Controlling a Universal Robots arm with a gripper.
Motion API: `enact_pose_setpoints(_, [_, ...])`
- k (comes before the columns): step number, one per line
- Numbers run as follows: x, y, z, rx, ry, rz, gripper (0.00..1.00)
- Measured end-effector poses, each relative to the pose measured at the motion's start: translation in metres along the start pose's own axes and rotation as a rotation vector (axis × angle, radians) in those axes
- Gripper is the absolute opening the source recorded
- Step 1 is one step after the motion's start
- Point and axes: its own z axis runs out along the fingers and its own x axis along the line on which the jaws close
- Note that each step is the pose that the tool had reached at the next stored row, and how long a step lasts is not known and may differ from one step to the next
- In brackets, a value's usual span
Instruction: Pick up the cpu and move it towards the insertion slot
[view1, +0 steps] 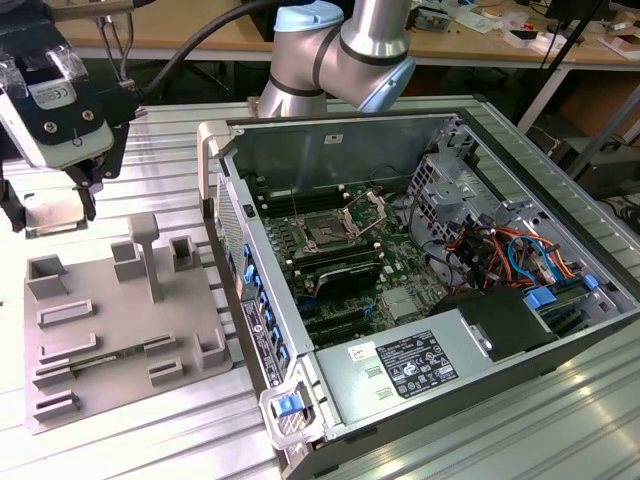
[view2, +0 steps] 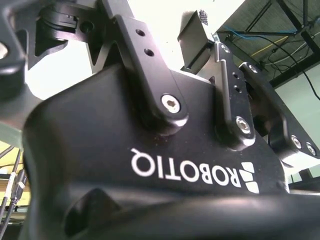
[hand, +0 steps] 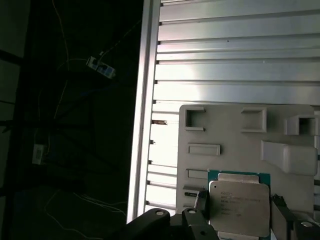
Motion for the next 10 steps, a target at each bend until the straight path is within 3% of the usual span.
enact_pose_setpoints(7, [-0.0116, -0.0010, 0.0000, 0.0000, -0.0001, 0.000, 0.55])
enact_pose_setpoints(10, [-0.0199, -0.0017, -0.0001, 0.0000, 0.0000, 0.000, 0.55])
